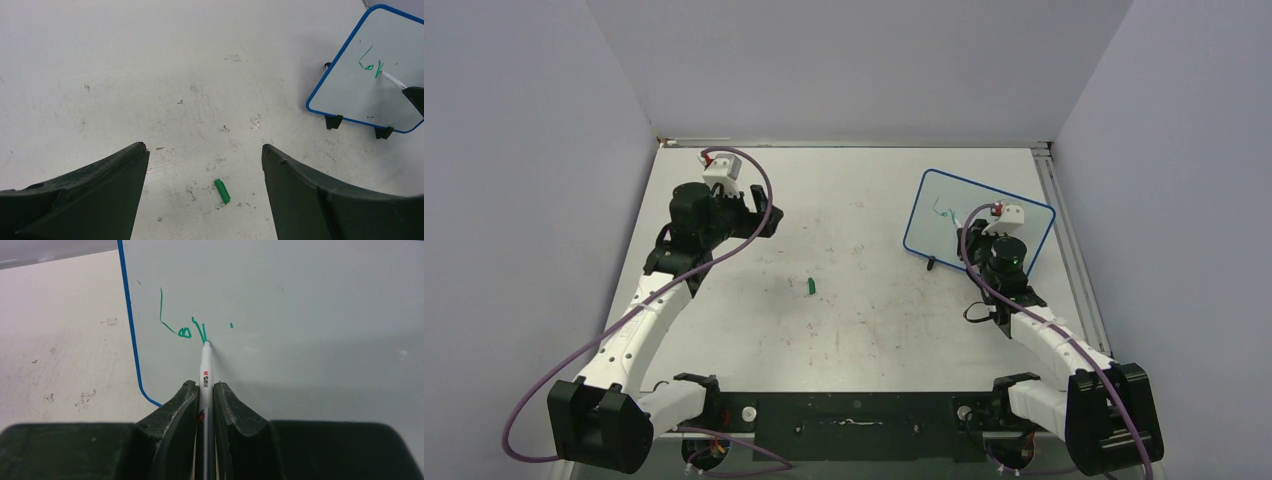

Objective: Write a sentence on the whiteboard

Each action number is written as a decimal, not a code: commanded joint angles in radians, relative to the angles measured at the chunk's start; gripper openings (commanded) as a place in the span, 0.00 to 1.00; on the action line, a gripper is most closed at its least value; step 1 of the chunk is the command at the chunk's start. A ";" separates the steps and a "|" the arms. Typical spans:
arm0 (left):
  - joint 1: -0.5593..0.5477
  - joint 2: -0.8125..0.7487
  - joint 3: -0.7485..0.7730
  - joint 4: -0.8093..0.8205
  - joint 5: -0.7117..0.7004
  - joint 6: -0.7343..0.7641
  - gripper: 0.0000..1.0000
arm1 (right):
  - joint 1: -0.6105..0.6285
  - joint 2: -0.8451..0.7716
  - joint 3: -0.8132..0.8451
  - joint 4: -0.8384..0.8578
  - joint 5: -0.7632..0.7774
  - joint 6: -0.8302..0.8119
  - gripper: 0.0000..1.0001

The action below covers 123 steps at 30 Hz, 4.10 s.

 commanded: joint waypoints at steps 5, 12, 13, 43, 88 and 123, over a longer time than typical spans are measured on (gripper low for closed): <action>0.002 -0.016 0.002 0.018 0.013 0.010 0.82 | -0.008 -0.001 0.012 0.071 0.071 -0.004 0.05; 0.002 -0.017 0.002 0.018 0.015 0.010 0.82 | -0.008 -0.020 0.009 0.037 0.118 0.000 0.05; 0.002 -0.019 0.003 0.018 0.014 0.010 0.82 | -0.009 -0.024 0.007 0.032 0.120 0.000 0.05; 0.001 -0.018 0.002 0.018 0.015 0.010 0.82 | -0.006 0.016 0.034 0.098 0.096 -0.011 0.05; 0.001 -0.017 0.002 0.021 0.017 0.010 0.82 | 0.035 0.052 0.045 0.100 0.096 -0.043 0.05; 0.000 -0.021 0.001 0.020 0.018 0.010 0.82 | 0.052 -0.006 -0.014 0.015 0.161 -0.011 0.05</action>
